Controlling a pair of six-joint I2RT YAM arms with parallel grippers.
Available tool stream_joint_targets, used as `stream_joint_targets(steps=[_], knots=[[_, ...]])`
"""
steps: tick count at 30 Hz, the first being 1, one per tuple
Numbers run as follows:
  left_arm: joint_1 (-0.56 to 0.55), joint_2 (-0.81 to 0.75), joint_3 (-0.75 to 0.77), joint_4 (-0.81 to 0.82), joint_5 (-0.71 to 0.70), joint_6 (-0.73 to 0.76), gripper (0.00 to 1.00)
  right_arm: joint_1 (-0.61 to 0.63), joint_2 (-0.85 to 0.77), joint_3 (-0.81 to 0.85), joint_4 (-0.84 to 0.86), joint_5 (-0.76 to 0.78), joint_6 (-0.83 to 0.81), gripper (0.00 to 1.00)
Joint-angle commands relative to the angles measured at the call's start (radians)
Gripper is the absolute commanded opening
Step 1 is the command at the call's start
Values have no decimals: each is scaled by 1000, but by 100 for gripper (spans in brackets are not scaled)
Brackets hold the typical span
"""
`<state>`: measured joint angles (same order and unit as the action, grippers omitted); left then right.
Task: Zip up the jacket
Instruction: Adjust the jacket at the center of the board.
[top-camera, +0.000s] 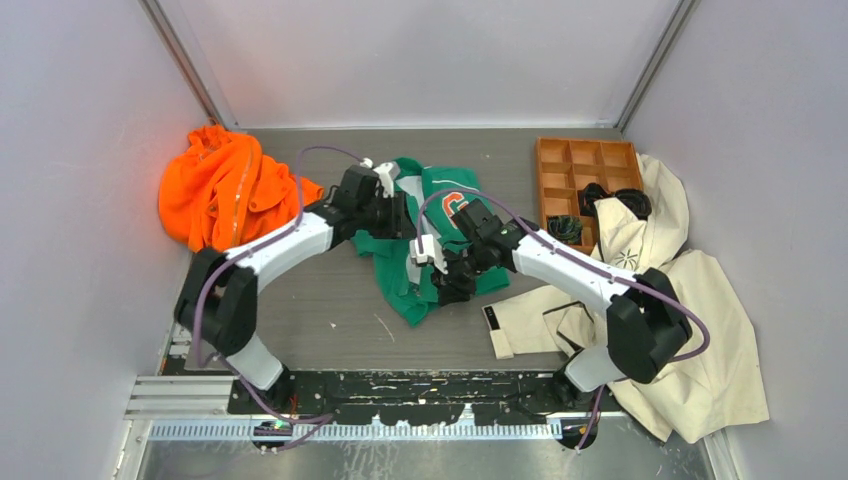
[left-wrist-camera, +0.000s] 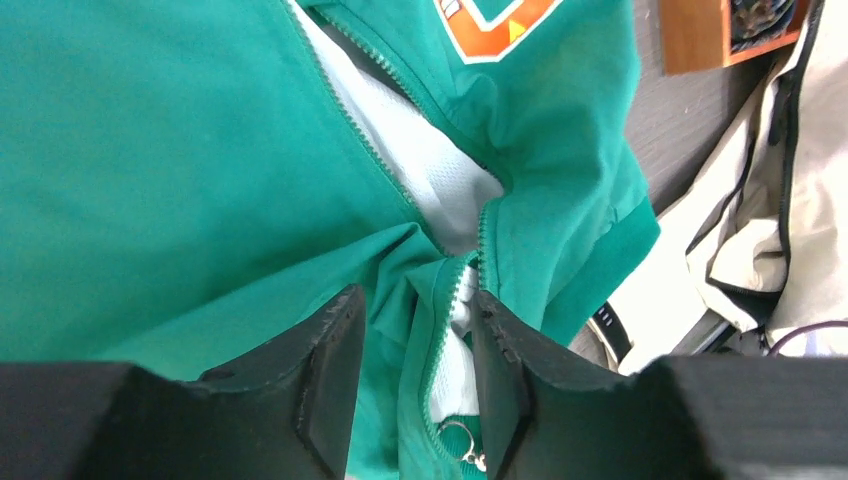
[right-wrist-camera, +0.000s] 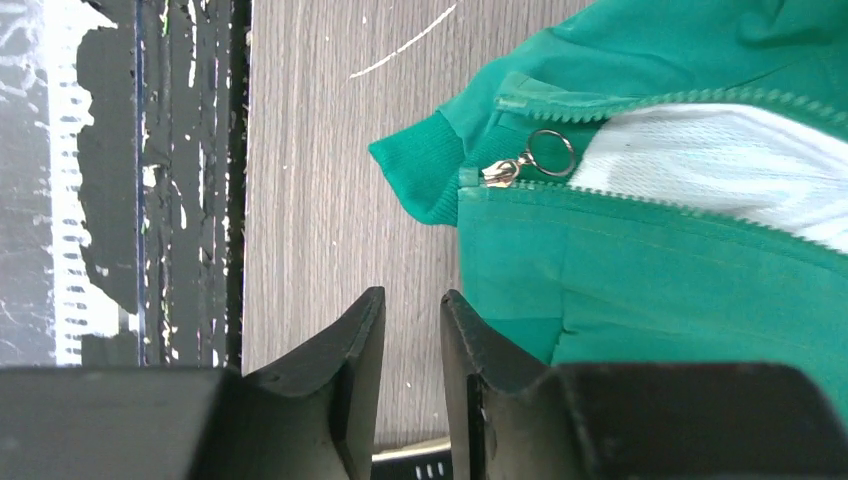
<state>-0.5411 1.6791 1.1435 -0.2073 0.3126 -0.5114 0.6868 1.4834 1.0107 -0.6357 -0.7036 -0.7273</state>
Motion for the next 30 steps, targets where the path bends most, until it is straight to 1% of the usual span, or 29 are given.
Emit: stream_joint_targets(steps=[1,3,4,5,6,8,12,14,16,18,19,21,24,26,27,30], knots=[[4,-203,-29,-39,-153,31,45,4,-39,90,-203,99,-141,36],[4,-270,-56,-43,-180,39,46,4,-36,134,-280,172,-193,42],[4,-304,-74,-45,-192,41,47,5,-31,162,-333,209,-225,43],[4,-337,-89,-42,-198,45,48,5,-19,200,-389,238,-260,44],[6,-370,-106,-34,-203,47,51,5,-5,232,-436,270,-282,44],[4,-424,-148,-10,-199,41,54,5,12,276,-483,311,-303,44],[5,-490,-211,-4,-130,8,54,6,1,320,-535,316,-321,45],[5,-535,-264,15,-96,-4,54,6,2,374,-589,327,-344,46],[4,-592,-341,75,-65,0,55,6,-11,408,-603,338,-359,51],[5,-664,-430,162,-29,-9,56,6,-23,420,-631,302,-393,55],[4,-691,-474,240,-14,-38,57,6,-29,415,-626,273,-387,56],[5,-735,-562,364,31,-119,59,7,-60,363,-559,214,-338,58],[5,-756,-652,539,114,-233,58,7,-151,213,-332,183,-203,58],[3,-746,-657,581,152,-266,58,2,-207,113,-173,190,-76,59],[1,-732,-651,589,165,-270,58,-7,-231,73,-138,171,-26,59],[-8,-670,-612,592,160,-248,57,-34,-296,-10,-123,102,76,60]])
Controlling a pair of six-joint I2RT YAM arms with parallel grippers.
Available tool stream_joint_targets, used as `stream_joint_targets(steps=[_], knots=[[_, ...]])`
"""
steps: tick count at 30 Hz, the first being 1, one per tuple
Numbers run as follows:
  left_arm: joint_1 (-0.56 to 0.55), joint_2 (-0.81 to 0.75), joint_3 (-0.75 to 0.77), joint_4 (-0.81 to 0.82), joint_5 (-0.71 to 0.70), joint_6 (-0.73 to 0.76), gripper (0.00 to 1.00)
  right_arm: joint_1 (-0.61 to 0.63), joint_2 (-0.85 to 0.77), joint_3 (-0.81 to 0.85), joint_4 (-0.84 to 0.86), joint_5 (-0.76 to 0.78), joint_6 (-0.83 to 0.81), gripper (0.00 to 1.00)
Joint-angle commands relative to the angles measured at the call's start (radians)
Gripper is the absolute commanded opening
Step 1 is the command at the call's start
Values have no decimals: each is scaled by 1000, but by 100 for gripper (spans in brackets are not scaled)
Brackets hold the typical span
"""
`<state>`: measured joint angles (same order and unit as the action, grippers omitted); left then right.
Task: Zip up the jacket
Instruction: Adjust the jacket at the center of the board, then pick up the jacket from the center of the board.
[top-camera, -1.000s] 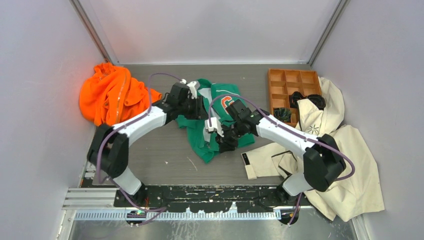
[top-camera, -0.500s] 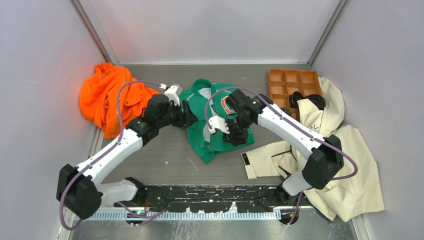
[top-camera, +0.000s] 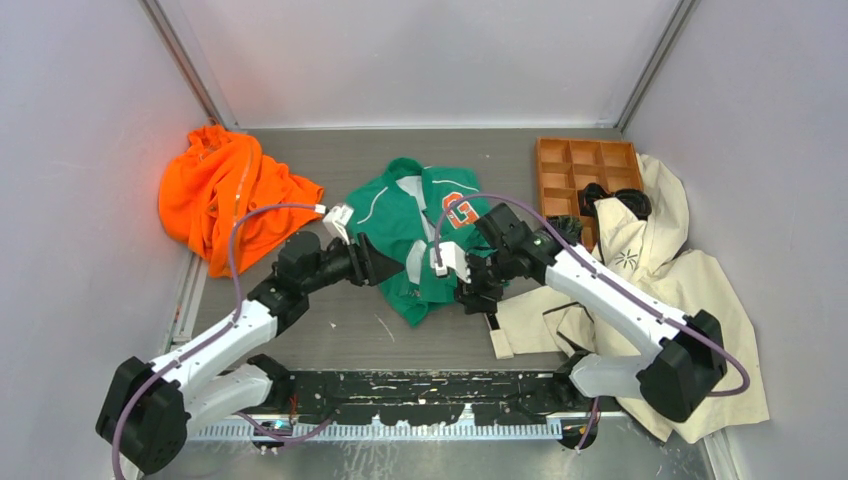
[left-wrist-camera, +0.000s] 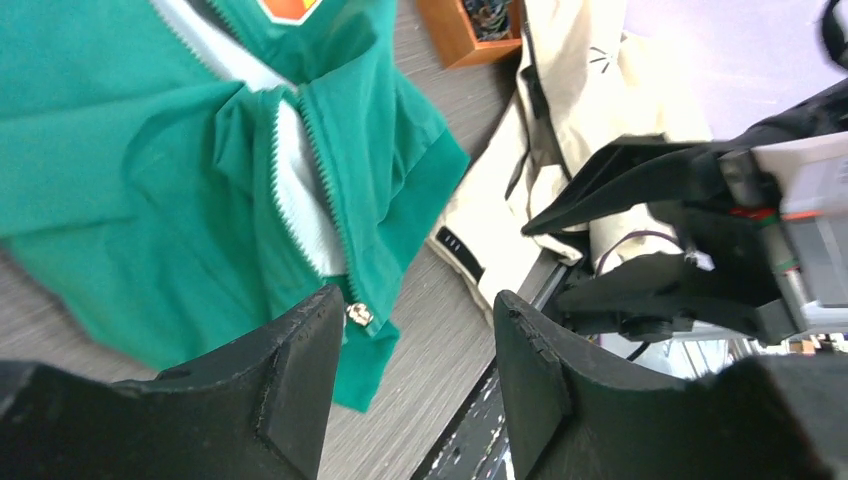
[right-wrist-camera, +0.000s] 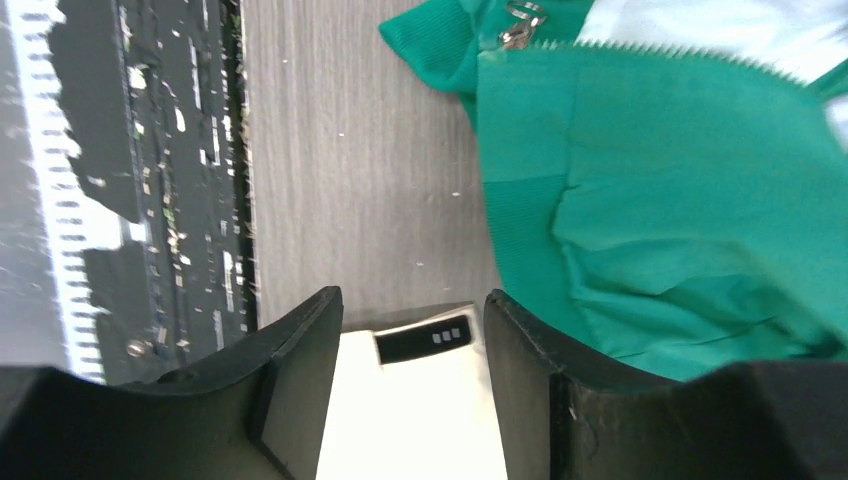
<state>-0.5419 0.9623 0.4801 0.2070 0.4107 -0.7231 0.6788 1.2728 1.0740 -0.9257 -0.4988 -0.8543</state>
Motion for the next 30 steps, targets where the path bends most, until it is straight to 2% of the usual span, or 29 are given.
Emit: stream_joint_targets(steps=[1,5,12,23,27,30], knots=[[-8,79,67,181,57,-32,57,-33,-107,-92,173,-118,246,62],[-45,236,162,156,27,-6,53,-81,-203,-157,265,-135,417,66],[-135,480,340,-43,-105,74,48,-120,-345,-233,306,-104,509,66],[-219,564,496,-365,-273,198,46,-137,-393,-246,320,-48,537,65],[-233,580,512,-399,-286,212,47,-140,-380,-234,326,-52,558,64],[-233,601,516,-389,-231,200,45,-144,-365,-227,333,-67,573,64]])
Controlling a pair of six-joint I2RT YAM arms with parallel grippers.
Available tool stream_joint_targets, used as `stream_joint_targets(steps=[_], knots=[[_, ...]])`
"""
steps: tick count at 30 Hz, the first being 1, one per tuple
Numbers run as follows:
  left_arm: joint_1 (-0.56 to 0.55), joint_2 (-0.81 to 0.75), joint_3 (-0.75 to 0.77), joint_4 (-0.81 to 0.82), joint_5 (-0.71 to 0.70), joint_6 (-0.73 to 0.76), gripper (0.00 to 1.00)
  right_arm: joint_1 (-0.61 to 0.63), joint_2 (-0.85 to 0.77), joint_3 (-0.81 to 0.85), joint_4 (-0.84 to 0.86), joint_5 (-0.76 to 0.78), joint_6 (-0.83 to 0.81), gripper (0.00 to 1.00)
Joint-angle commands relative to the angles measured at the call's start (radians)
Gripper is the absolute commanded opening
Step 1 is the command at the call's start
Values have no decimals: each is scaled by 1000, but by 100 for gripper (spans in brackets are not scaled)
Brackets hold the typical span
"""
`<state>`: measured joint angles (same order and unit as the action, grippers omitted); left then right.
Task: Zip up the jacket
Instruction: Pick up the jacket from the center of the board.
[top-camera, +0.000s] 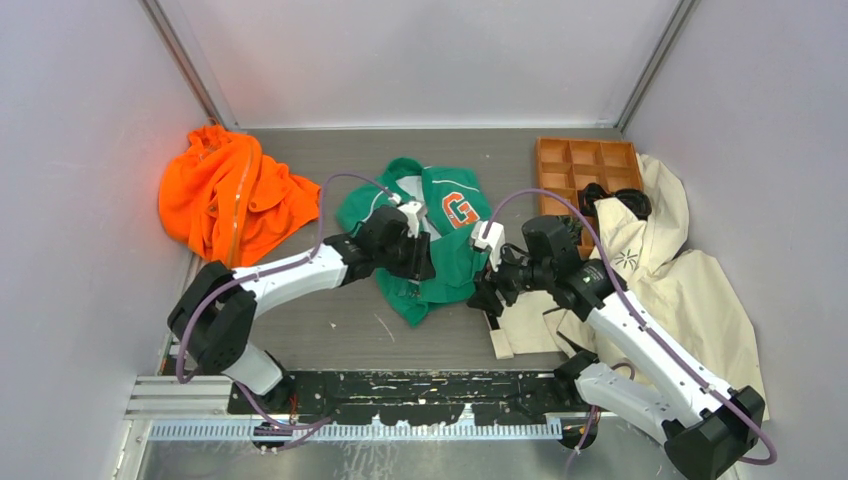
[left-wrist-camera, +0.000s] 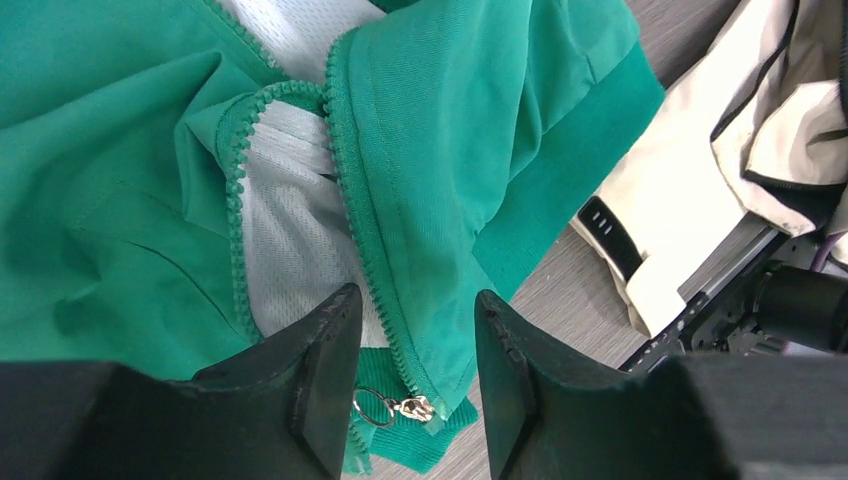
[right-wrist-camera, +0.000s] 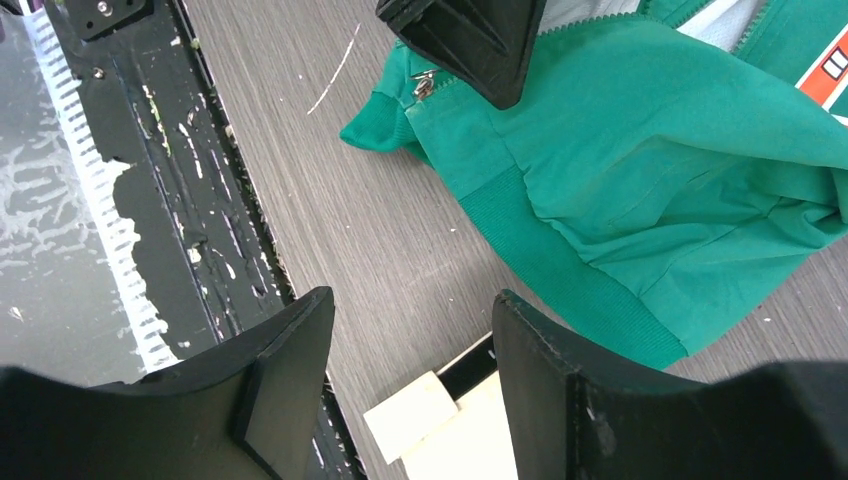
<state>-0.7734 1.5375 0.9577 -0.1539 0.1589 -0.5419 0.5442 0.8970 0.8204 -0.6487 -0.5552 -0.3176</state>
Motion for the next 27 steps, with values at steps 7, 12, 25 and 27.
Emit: stream_joint_targets(steps=[7,12,25,27], knots=[[-1,71,31,62,110,-9,13,-30,67,123,-9,-64,47,63],[0,36,20,181,159,16,0,-70,134,287,-209,-122,-12,62],[-1,-46,-75,590,317,-102,0,-221,416,389,-413,-410,-122,75],[-1,-54,-91,632,304,-148,0,-222,326,242,-129,-350,29,93]])
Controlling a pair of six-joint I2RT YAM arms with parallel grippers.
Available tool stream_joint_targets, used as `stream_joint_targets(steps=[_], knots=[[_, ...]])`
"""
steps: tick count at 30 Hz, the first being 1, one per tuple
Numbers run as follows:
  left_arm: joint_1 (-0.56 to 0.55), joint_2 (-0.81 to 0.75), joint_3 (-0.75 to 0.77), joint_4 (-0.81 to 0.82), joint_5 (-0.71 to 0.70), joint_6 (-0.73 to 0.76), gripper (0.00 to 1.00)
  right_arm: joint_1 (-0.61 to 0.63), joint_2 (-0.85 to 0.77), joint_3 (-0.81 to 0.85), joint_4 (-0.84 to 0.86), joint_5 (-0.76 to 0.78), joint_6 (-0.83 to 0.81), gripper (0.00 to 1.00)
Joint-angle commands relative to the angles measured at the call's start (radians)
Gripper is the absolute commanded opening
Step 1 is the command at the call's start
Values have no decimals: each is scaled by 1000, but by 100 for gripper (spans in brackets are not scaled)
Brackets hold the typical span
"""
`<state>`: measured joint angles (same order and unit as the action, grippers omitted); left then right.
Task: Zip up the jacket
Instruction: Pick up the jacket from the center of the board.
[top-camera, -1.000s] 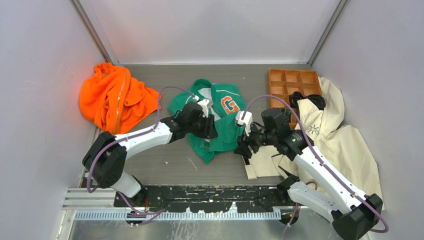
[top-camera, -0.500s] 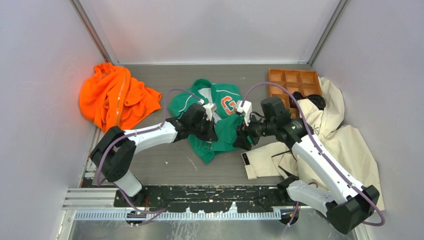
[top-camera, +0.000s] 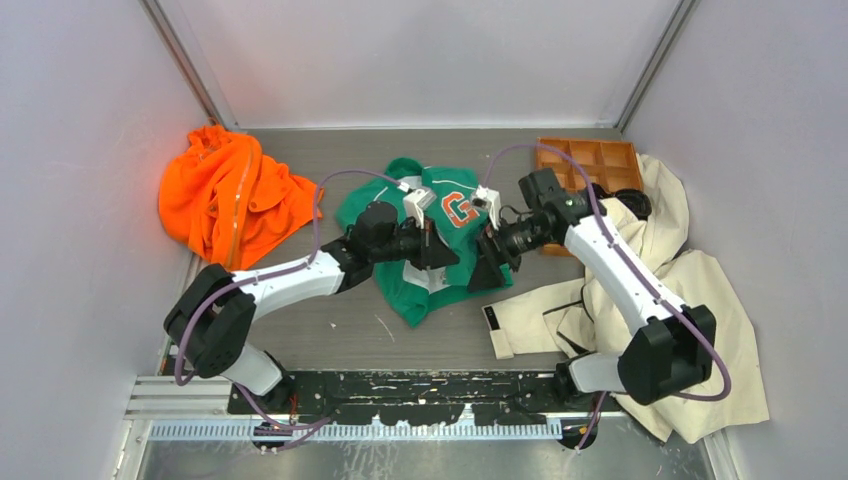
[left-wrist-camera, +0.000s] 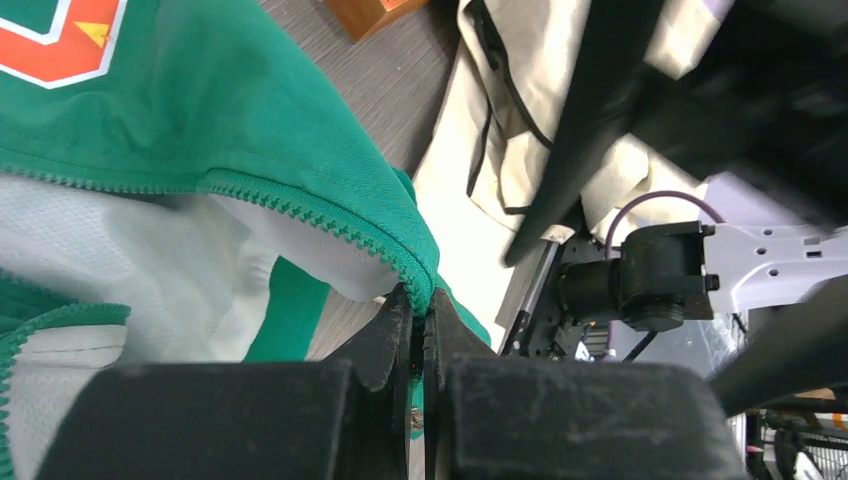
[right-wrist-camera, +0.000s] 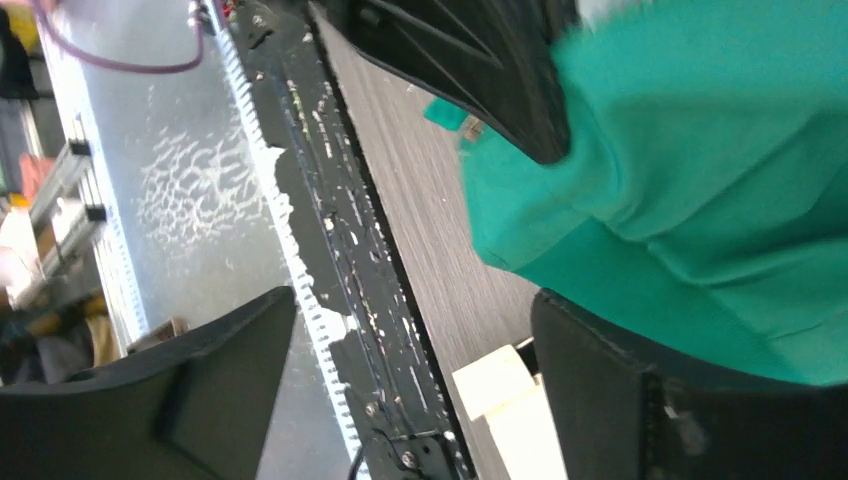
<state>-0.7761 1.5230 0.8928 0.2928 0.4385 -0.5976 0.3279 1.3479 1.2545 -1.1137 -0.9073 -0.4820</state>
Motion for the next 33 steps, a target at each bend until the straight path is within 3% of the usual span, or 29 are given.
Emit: stream_joint_targets(steps=[1,4,12,19,27,31,33], knots=[[-1,-45,-35,205,13,-111,0,-12,-160,-240,438,27,227,99],[-5,-58,-54,247,-12,-139,0,-31,-144,-249,458,46,209,100],[-25,-57,-55,278,-54,-177,0,-32,-95,-324,692,14,388,98],[-25,-66,-64,297,-68,-188,0,-32,-67,-361,761,-45,437,83],[-25,-49,-61,326,-69,-197,0,-32,-52,-368,787,-96,462,41],[-25,-55,-66,325,-77,-188,0,-33,-53,-366,786,-125,463,11],[-24,-66,-72,318,-83,-171,7,-33,-56,-364,777,-134,450,3]])
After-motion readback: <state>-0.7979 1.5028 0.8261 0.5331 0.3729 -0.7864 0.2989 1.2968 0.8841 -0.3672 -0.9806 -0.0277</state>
